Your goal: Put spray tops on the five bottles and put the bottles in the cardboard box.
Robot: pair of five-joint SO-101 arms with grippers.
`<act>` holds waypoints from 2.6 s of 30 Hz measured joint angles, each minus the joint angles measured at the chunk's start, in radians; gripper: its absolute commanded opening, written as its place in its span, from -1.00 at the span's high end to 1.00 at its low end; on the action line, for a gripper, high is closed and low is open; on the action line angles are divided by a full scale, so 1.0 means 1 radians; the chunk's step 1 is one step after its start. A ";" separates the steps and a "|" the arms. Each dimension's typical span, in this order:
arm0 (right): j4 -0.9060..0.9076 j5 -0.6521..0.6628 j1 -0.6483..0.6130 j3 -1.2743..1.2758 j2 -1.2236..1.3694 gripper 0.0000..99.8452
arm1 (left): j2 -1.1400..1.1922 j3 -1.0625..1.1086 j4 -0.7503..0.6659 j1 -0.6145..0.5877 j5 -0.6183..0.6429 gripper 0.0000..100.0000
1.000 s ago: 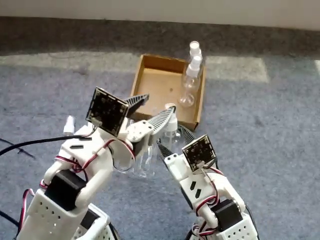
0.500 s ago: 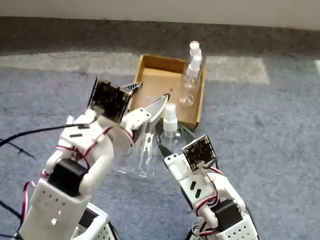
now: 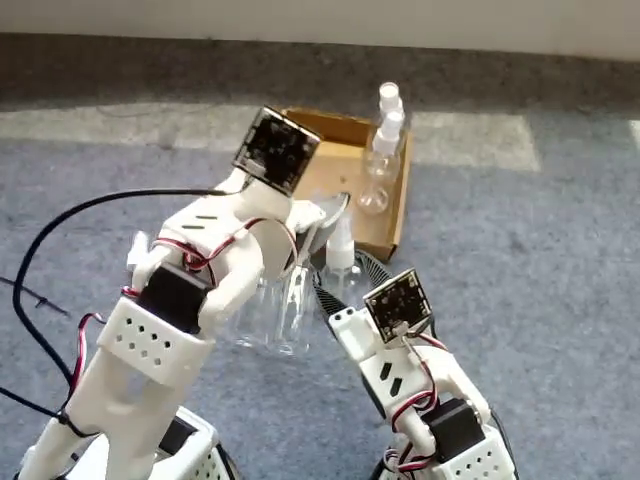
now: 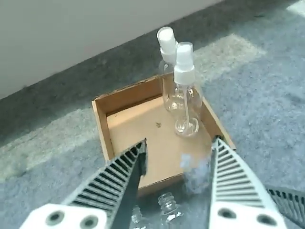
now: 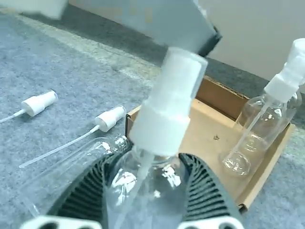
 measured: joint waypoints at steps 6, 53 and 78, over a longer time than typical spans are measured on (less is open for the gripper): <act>0.000 0.000 0.000 -0.002 0.000 0.99 | -0.187 0.091 0.061 0.066 -0.029 0.59; 0.000 0.002 0.089 -0.002 0.000 0.99 | -0.176 0.061 0.080 0.112 -0.028 0.59; -0.364 0.002 0.370 -0.002 0.044 0.99 | -0.186 0.236 0.092 -0.322 0.092 0.58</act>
